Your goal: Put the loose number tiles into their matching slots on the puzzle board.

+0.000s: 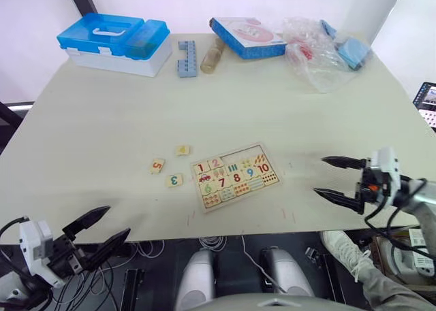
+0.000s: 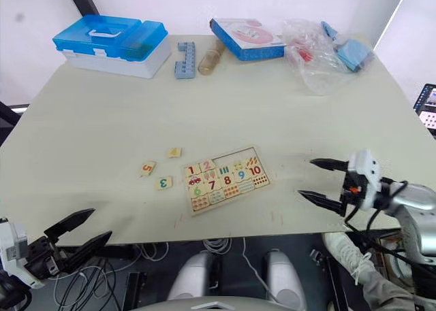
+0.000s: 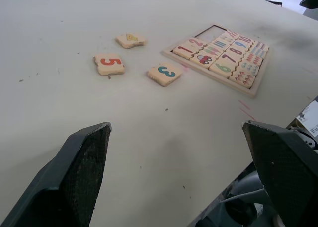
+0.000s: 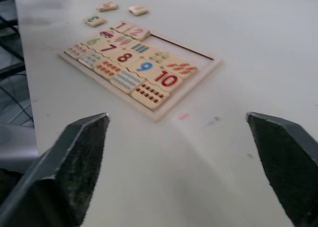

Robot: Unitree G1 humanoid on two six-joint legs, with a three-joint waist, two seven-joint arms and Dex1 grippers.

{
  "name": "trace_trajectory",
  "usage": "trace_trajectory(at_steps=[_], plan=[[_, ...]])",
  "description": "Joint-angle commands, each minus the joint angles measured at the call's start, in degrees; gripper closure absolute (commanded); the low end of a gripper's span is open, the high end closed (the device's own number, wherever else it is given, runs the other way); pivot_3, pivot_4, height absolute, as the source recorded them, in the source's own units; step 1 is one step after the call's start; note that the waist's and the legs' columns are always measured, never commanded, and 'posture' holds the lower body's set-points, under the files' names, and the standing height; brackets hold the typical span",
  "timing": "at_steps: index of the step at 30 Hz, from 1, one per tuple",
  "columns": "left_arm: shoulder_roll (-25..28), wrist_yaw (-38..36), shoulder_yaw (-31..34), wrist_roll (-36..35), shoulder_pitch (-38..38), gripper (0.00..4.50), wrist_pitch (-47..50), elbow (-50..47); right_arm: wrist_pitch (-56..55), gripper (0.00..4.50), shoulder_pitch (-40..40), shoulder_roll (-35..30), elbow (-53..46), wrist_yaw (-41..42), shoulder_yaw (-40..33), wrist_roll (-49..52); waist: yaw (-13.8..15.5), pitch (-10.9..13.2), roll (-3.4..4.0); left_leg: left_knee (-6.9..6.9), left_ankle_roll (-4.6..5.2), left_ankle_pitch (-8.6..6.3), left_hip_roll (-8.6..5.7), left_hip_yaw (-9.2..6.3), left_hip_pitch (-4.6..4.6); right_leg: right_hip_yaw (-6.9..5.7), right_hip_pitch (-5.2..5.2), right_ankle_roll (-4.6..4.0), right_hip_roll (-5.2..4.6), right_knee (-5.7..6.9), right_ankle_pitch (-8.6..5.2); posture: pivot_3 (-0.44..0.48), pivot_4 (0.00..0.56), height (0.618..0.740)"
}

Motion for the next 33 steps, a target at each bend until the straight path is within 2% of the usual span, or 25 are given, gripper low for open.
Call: trace_trajectory(at_steps=[1,10,15,22,26,33], plan=[[0.3,0.0,0.9,0.3,0.0,0.0,-1.2,0.8,-1.9,0.04,3.7,-1.6,-1.7,-0.1,-4.7,2.2,0.1,0.0,0.0,-0.01,0.0,0.0,0.0,0.0,-0.01,0.0,0.0,-0.01,0.0,-0.01,0.0,0.0,0.15,0.74],[2.7,-0.4,-0.9,1.9,-3.9,0.0,-0.8,2.0,-3.2,0.04,4.7,-1.8,-1.9,-0.9,-4.9,3.8,0.8,0.0,-0.03,0.01,0.01,0.0,-0.01,0.02,-0.01,0.05,0.0,0.01,-0.01,-0.02,0.01,0.0,0.15,0.74],[6.4,-0.8,-3.0,2.1,-7.2,0.0,1.4,0.9,-1.2,0.04,3.8,-2.6,-4.0,0.1,-3.7,6.5,1.1,0.0,-0.04,0.01,0.01,0.0,-0.01,0.04,-0.02,0.05,0.02,0.0,0.0,-0.03,0.01,0.0,0.15,0.74],[14.3,-2.3,-8.9,4.7,-16.4,0.0,6.0,1.8,-0.3,0.04,1.1,-4.1,-7.3,0.6,-0.6,7.6,1.2,0.0,-0.03,0.02,0.01,0.0,-0.02,0.02,-0.01,0.03,0.05,0.0,0.01,0.0,0.02,0.0,0.15,0.74],[16.8,-2.6,-12.7,6.3,-21.4,0.0,7.9,2.6,0.3,0.04,0.1,-4.5,-9.4,-0.1,0.9,7.7,1.2,0.0,-0.02,0.01,0.01,0.0,-0.02,0.02,-0.02,0.03,0.05,0.01,0.03,0.01,0.02,0.0,0.15,0.74],[16.2,3.9,-18.7,10.6,-27.3,0.0,12.2,-0.2,0.6,0.04,-1.2,-4.4,-11.6,-2.2,2.5,7.2,1.2,0.0,-0.03,0.02,0.01,0.01,-0.02,0.03,-0.02,0.04,0.07,0.17,0.04,0.01,0.12,0.0,0.15,0.74]])
